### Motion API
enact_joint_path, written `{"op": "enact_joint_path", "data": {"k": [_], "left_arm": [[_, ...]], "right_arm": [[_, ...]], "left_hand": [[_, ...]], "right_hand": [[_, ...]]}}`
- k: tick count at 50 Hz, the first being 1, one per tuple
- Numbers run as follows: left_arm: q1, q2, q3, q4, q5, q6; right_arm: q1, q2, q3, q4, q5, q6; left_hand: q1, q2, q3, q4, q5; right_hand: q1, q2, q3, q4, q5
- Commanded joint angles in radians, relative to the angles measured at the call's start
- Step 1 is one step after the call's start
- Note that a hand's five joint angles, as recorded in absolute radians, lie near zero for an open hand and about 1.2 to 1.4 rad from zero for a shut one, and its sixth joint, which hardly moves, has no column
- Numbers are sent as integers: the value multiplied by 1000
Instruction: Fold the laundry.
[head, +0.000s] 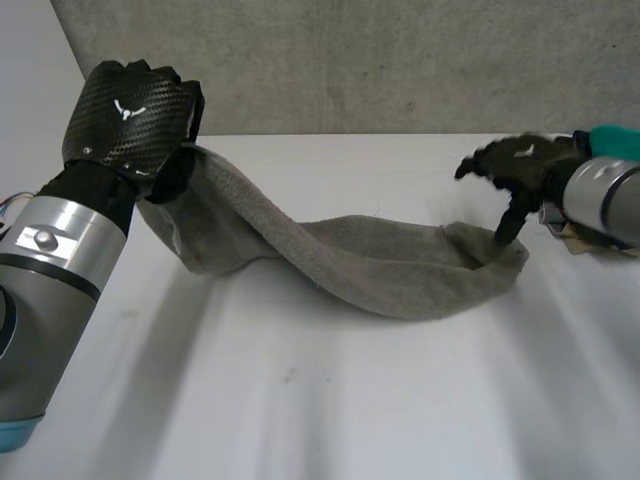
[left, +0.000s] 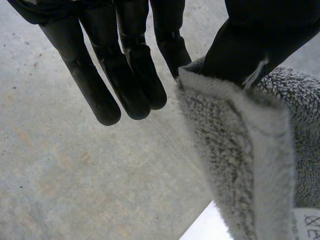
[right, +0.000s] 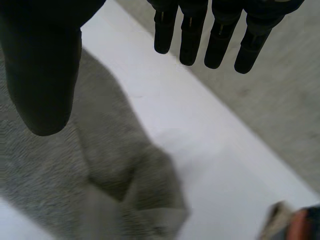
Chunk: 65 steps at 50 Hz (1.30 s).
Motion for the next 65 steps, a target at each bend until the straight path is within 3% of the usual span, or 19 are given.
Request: {"op": "enact_joint_path", "data": {"k": [1,12,14,16,17,22,26,33,37,41,45,51,55,59,60,65], "left_arm": [[-3,-4,-5,5,0,1],[-3,0,-1,6,0,3],[-1,0,-1,6,0,3],[-1,0,-1,6,-1,4],[0,0,-1,8,-1,4],[9,1,6,2,-3,4],[28,4,9,-10,-7,6],[98,55,8,-128,-6,4],[135,55,-4,-220,7,4],[148,21,-18,-286,28,4],[146,-104,-8,-328,37,10],[146,-290,115,-320,40,110],[128,-399,316,-242,42,173],[125,-473,567,-98,36,164],[125,-482,610,-60,37,158],[128,-484,721,306,24,60]], "right_arm": [[58,208,-104,7,-6,110],[129,405,-204,4,14,142],[133,422,-211,4,26,139],[135,425,-219,2,54,136],[135,420,-219,1,63,136],[135,296,-193,-4,94,124],[118,30,-87,-54,88,126],[-10,-192,26,13,19,49],[-58,-255,94,121,-32,-66],[-66,-270,173,183,-29,-210],[-64,-261,232,196,-18,-342],[-55,-145,188,168,9,-327],[-32,-31,39,41,55,-208],[43,7,-87,-235,117,-31],[60,3,-105,-398,155,28],[77,-31,-37,-907,278,158]], "left_hand": [[243,200,205,197,238],[243,200,205,197,238],[243,200,205,197,238],[243,200,205,197,238],[243,200,205,197,238],[243,200,205,197,238],[243,200,205,197,238],[243,200,205,197,238],[243,200,205,197,238],[243,200,205,197,238],[243,200,205,197,238],[243,200,205,197,238],[243,200,205,197,238],[243,200,205,197,238],[243,200,205,197,238],[243,200,205,197,238]], "right_hand": [[45,39,46,58,83],[312,305,313,324,350],[470,464,471,483,508],[950,944,951,963,989],[1035,1029,1036,1048,1074],[1036,1030,1037,1049,1075],[1036,1030,1037,1049,1075],[1036,1030,1037,1049,1075],[1036,1030,1037,1049,1075],[1036,1030,1037,1049,1075],[1036,1030,1037,1049,1075],[1036,1030,1037,1049,1075],[1036,1030,1037,1049,1075],[1036,1030,1037,1049,1075],[1036,1030,1037,1049,1075],[1036,1030,1037,1049,1075]]}}
